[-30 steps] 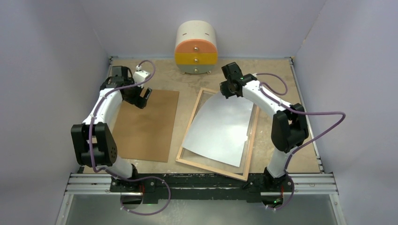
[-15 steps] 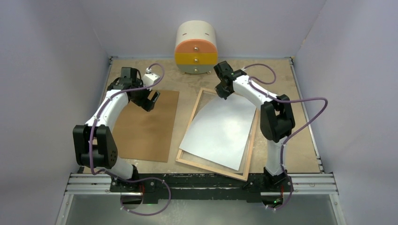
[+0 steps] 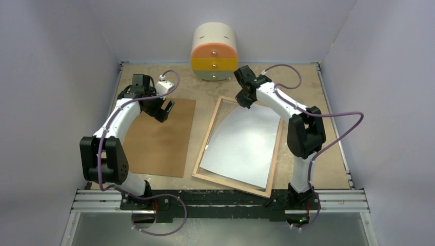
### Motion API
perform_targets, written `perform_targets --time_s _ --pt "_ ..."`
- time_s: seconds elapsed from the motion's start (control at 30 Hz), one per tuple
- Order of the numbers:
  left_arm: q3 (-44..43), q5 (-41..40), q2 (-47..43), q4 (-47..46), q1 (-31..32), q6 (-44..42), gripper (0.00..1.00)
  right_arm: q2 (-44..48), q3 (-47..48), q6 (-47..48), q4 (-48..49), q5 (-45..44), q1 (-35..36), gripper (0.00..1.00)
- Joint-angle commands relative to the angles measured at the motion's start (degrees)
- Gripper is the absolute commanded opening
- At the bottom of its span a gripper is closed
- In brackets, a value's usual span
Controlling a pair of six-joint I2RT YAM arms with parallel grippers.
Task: Put the photo into the frame
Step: Turn over the photo from the photo frame.
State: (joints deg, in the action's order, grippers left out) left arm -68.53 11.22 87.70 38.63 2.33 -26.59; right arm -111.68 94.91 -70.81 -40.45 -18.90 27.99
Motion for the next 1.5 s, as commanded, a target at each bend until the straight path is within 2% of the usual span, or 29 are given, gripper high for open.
perform_targets --time_s 0.0,0.33,0.57,0.6,0.67,0.7,0.73,0.77,0.8,0.9,1.33,1.47 --pt "0.33 -0.92 -1.27 -1.43 -0.13 -0.94 0.9 2.24 -0.97 0.08 -2.17 0.01 1.25 0.0" --pt "0.48 -0.71 -0.92 -2.18 -0.06 -0.79 0.9 4.65 -5.44 -2.01 -1.18 0.39 3.19 0.0" --pt "1.07 -1.32 -1.5 -2.37 -0.13 -1.19 0.9 3.08 -1.02 0.16 -3.71 -1.58 3.21 0.0" --pt "1.18 -1.55 -1.49 -2.46 -0.13 -1.25 0.9 2.52 0.09 0.97 -4.59 -2.13 3.21 0.05" --pt "1.27 -1.88 -1.51 -2.6 -0.09 -1.43 0.9 1.75 1.26 2.28 -5.02 -2.63 3.26 0.23" --pt "1.23 -1.97 -1.51 -2.6 -0.13 -1.4 0.9 1.63 1.35 2.85 -4.74 -2.64 3.22 0.34" --pt "1.21 -2.11 -1.53 -2.6 -0.13 -1.52 0.9 1.65 1.26 3.48 -4.04 -2.74 3.21 0.53" --pt "1.21 -2.16 -1.61 -2.62 -0.13 -1.53 0.9 1.73 1.16 3.77 -3.45 -2.75 3.21 0.61" --pt "1.2 -2.31 -1.65 -2.6 -0.13 -1.54 0.9 1.69 1.2 4.23 -2.93 -2.81 3.21 0.75" --pt "1.04 -2.76 -1.66 -2.52 -0.13 -1.68 0.91 1.46 1.73 5.27 -1.88 -3.86 3.21 0.97" --pt "-0.86 -4.3 -0.2 -1.57 -0.22 -2.24 0.96 2.35 1.83 9.53 3.9 -1.15 3.21 0.99" --pt "-1.28 -4.6 0.01 -1.63 -0.22 -2.11 0.97 5.46 -1.65 12.04 10.85 1.33 3.19 0.99"
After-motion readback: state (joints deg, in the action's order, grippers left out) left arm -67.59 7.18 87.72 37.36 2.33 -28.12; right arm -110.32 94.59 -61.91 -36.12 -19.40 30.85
